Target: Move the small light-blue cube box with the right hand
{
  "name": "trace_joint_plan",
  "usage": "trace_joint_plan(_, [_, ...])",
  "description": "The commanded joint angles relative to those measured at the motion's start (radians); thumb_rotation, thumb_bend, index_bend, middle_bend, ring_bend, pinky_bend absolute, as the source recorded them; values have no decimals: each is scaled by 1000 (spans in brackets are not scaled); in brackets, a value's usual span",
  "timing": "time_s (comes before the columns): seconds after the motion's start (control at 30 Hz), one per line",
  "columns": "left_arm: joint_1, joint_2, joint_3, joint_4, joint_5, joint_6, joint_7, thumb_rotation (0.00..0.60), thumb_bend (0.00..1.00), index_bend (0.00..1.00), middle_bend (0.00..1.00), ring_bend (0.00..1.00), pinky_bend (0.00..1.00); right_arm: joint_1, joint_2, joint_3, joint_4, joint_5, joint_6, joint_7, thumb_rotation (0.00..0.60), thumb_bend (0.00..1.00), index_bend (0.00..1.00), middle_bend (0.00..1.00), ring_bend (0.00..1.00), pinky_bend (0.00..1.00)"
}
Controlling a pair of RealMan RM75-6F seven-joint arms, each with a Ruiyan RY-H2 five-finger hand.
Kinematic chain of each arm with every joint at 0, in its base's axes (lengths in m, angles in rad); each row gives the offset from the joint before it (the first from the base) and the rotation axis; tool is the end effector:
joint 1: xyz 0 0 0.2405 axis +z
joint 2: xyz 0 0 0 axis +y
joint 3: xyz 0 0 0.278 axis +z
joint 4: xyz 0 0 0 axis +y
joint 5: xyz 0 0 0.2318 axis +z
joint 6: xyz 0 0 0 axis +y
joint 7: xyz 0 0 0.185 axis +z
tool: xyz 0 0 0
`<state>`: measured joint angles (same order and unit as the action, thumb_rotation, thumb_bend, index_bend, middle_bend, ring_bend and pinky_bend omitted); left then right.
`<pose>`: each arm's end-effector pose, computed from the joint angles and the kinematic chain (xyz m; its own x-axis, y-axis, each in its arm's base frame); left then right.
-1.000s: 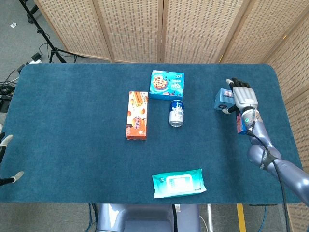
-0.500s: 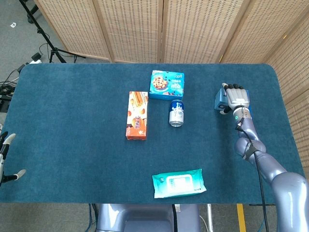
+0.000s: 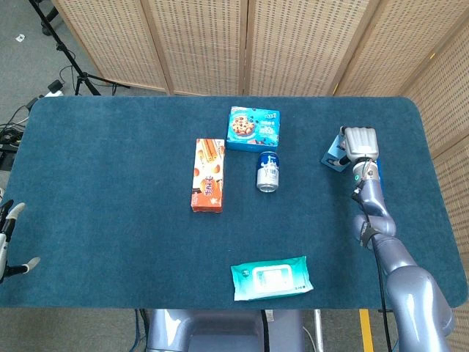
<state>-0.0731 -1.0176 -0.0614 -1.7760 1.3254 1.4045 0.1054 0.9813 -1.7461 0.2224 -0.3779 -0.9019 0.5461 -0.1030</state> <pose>-0.3467 0.2189 0.1647 0.4059 0.0958 0.9089 0.8962 0.1534 -0.4164 -0.2785 -0.5838 0.0564 0.5811 -0.1727 0.7953 -0.7951 0.0882 0.6001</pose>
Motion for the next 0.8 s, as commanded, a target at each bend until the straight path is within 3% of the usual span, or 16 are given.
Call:
trace_joint_plan(0.03, [2, 6, 6, 0, 14, 3, -13, 600, 0, 0, 0, 0, 0, -31, 81, 3, -117, -89, 107, 97, 600, 250, 430, 538, 365, 284])
trace_joint_plan(0.23, [6, 19, 22, 0, 56, 7, -46, 600, 0, 0, 0, 0, 0, -135, 346, -12, -538, -217, 286, 166, 600, 311, 430, 538, 365, 284])
trace_joint_plan(0.37, [15, 26, 37, -3, 98, 24, -63, 600, 0, 0, 0, 0, 0, -221, 544, -42, -874, -297, 394, 139, 600, 311, 430, 538, 365, 284])
trace_joint_plan(0.47, [22, 30, 45, -2, 119, 38, -76, 600, 0, 0, 0, 0, 0, -274, 637, -70, -1053, -353, 460, 101, 600, 311, 430, 538, 365, 284])
trace_joint_plan(0.7, [30, 35, 53, 1, 144, 54, -92, 600, 0, 0, 0, 0, 0, -326, 687, -122, -1195, -443, 522, 42, 600, 311, 430, 538, 365, 286])
trace_joint_plan(0.8, [37, 40, 60, 4, 163, 68, -108, 600, 0, 0, 0, 0, 0, -359, 662, -180, -1255, -532, 563, -52, 600, 311, 430, 538, 368, 295])
